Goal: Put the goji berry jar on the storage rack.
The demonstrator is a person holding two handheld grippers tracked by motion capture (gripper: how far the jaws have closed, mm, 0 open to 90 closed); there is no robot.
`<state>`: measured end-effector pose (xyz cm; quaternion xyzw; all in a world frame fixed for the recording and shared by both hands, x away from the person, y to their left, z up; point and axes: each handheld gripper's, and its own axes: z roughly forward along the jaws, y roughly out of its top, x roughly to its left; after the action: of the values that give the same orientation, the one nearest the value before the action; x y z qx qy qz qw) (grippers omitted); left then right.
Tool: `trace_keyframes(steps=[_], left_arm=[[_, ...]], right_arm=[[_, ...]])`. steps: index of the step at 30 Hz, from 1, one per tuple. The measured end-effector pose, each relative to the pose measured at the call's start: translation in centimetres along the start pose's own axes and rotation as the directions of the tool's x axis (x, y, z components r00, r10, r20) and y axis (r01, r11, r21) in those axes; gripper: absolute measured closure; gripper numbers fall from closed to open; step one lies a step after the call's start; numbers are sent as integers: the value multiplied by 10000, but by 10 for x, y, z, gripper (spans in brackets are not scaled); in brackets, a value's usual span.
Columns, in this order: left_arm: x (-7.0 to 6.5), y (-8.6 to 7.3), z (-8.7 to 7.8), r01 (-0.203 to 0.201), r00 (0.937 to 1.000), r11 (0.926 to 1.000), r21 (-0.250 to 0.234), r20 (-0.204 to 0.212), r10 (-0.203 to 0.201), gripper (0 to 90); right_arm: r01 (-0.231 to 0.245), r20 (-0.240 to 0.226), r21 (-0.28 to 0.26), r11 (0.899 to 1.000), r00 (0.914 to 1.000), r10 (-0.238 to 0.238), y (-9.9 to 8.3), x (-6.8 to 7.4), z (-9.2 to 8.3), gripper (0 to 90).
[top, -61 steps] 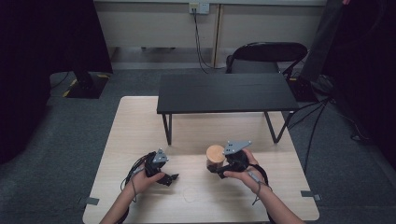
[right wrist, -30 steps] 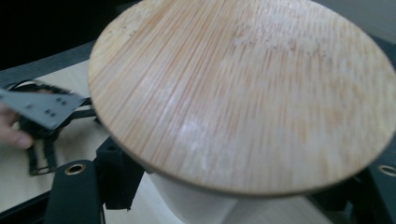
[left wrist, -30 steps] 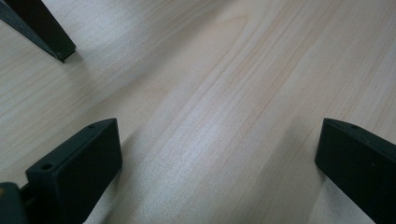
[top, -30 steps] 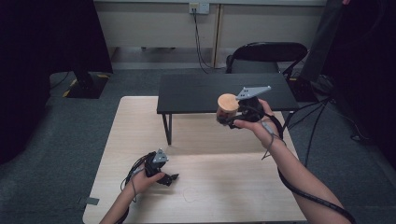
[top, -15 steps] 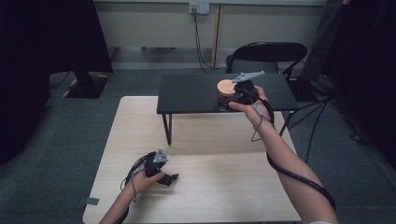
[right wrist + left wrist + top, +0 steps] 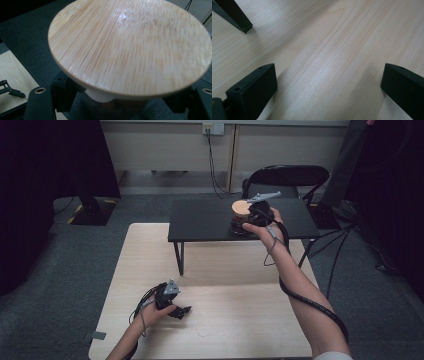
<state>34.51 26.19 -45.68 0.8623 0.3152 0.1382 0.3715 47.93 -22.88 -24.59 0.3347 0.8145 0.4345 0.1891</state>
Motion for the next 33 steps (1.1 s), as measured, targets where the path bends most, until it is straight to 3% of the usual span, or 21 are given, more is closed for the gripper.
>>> trace_keyframes(steps=[10,16,18,25,33], left_arm=[[0,0,0,4,10000,10000,-10,-1,-4,0],[0,0,0,7,10000,10000,-12,0,-7,0],[0,0,0,3,10000,10000,-9,-2,-3,0],[0,0,0,1,10000,10000,-2,0,-1,0],[0,0,0,12,10000,10000,-3,3,-12,0]], right_arm=[[-131,129,-173,9998,9998,134,-4,2,2,253],[-131,-29,-262,9996,9999,130,-6,0,1,186],[-124,-56,-330,9994,9999,122,-8,2,-1,99],[-49,-197,-327,9995,9998,42,-14,7,-8,0],[165,-407,-344,9993,9990,-179,-32,7,-24,0]])
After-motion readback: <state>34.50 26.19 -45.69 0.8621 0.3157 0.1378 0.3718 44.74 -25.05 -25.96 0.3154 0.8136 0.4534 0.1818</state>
